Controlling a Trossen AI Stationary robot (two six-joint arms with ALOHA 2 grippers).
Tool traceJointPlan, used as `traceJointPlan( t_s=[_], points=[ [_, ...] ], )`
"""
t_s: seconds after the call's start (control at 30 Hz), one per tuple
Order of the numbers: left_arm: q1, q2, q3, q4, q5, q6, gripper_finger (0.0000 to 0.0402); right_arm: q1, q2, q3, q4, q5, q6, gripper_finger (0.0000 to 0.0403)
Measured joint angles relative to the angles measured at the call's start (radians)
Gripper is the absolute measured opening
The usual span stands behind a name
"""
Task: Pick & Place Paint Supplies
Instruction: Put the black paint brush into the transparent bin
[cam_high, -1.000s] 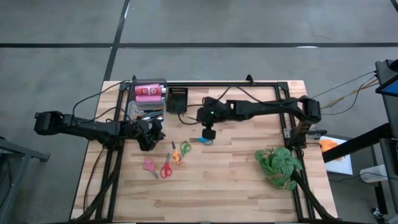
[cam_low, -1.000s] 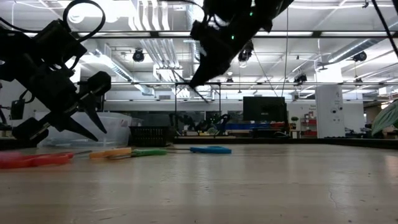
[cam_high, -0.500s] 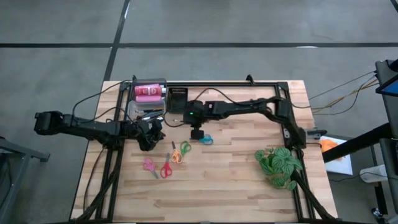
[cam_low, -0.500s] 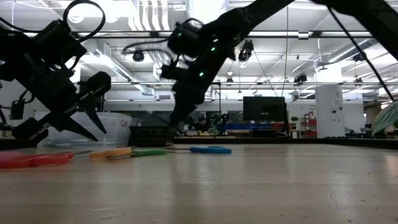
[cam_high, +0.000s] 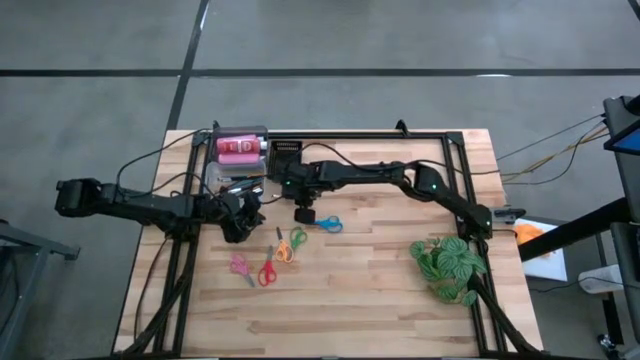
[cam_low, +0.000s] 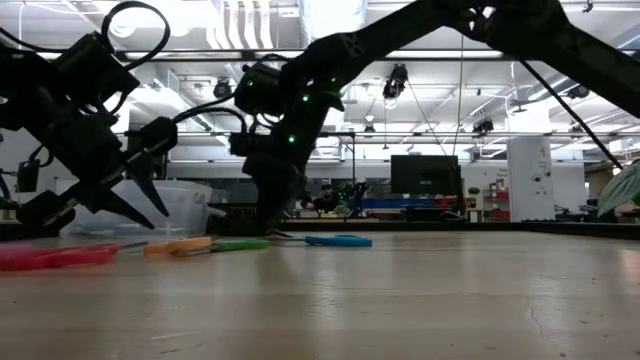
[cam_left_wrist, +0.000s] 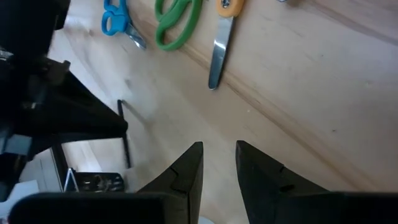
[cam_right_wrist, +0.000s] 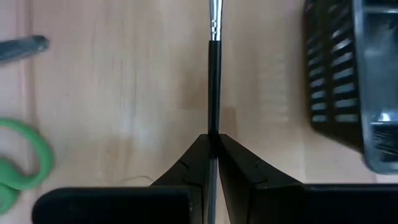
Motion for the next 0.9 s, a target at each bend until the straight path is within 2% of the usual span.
traceJointPlan(
  t_s=[0.43,0.53,0.9],
  points=[
    [0.0,0.0,0.0,-0.01,0.0,0.0,0.0095,0.0,0.027,0.016,-0.028,-0.013,0.059,0.0024],
    [0.0,0.0,0.0,-0.01,0.0,0.0,0.0095,-0.003,0.027,0.016,-0.027,-0.038,0.116,0.0026],
    [0.0,0.0,0.0,-0.007,0.0,0.003,0.0095,-0.005,0.027,0.015,-0.026,-0.056,0.071,0.0132]
  ],
)
